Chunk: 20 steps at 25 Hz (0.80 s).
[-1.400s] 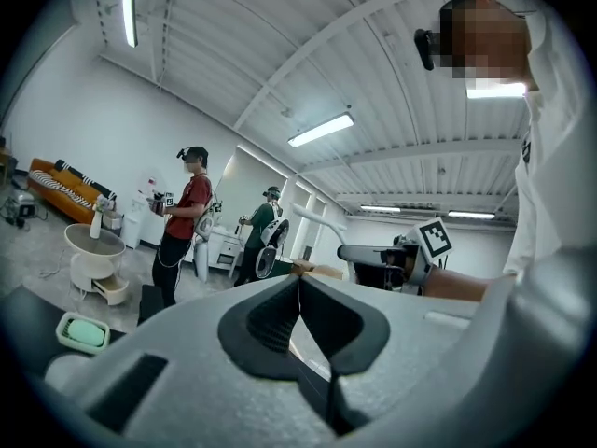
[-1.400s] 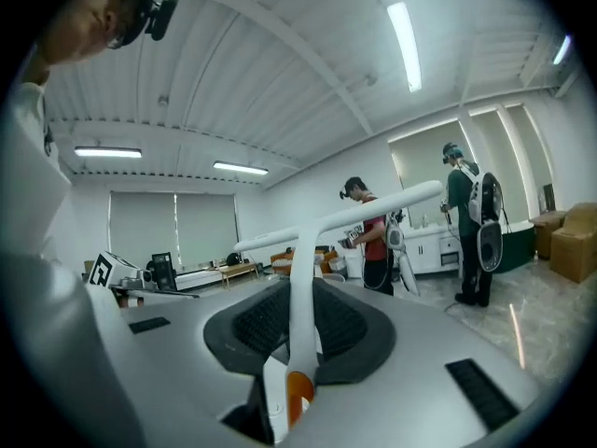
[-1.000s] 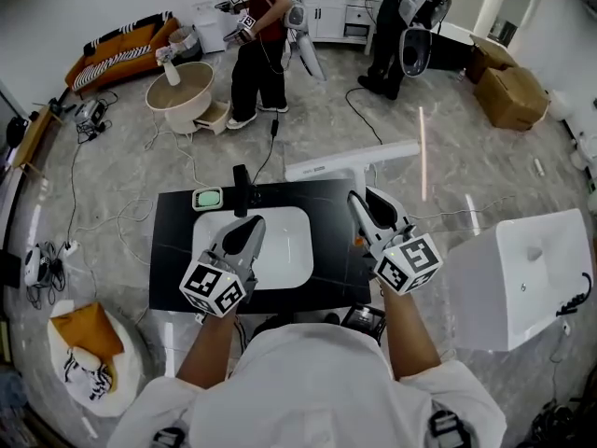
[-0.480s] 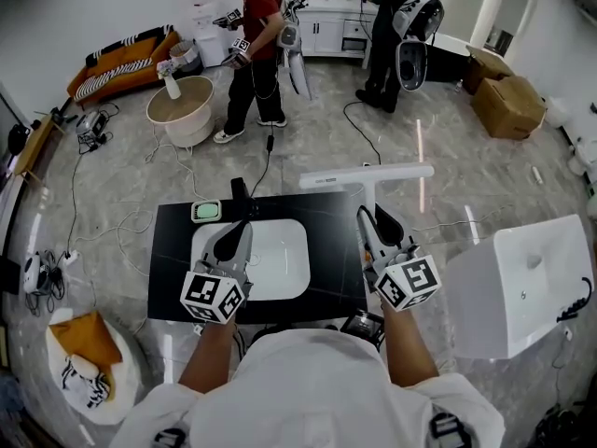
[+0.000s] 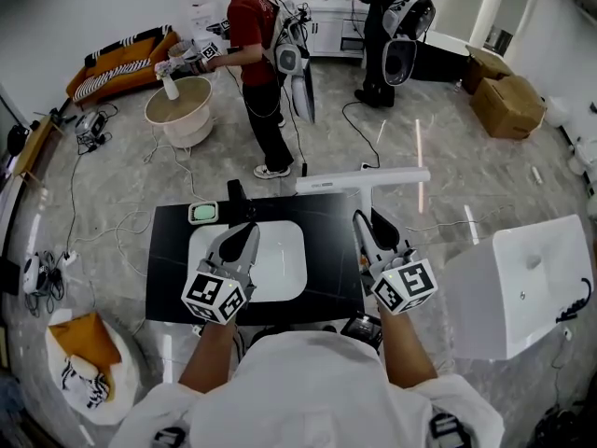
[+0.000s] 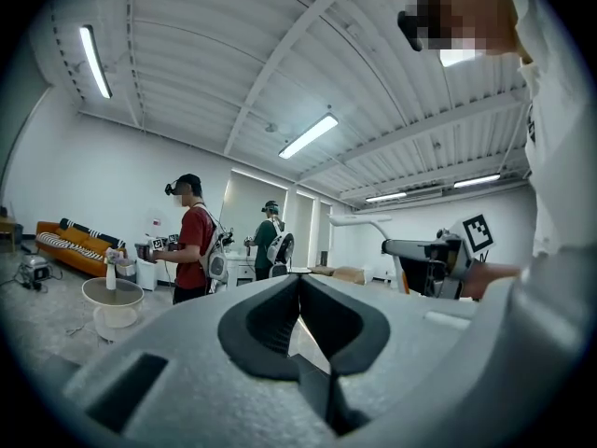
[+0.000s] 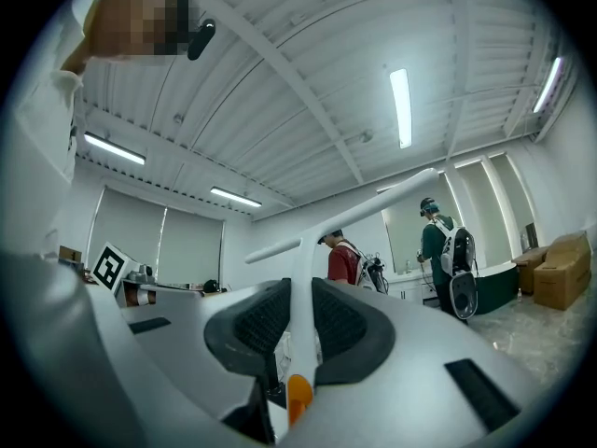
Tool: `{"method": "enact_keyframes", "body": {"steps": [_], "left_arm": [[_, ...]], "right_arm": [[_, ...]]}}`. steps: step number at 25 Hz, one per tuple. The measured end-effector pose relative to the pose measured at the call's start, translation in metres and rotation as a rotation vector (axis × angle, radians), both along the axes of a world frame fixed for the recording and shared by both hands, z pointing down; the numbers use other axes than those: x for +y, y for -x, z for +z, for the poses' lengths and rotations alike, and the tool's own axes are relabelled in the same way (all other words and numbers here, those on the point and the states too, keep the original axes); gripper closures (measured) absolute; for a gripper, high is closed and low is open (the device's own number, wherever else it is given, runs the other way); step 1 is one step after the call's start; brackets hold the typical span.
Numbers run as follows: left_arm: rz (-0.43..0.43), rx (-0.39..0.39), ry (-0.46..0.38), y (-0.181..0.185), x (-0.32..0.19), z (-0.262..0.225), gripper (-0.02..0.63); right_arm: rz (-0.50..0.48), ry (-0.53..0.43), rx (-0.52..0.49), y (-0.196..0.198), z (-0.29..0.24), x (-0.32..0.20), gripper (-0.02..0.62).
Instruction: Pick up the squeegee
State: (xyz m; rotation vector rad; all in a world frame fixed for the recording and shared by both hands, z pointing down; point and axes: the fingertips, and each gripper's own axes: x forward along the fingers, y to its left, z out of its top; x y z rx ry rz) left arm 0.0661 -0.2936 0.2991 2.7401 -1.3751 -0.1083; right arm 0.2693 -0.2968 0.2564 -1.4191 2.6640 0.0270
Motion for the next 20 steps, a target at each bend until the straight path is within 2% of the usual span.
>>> {"method": "enact_keyframes", "body": {"steps": [20], "left_arm": [[0.092, -0.025, 0.008, -0.032, 0.007, 0.009, 0.59]], "right_arm": [[-0.024, 0.01, -0.006, -0.02, 0.005, 0.005, 0.523]]}}
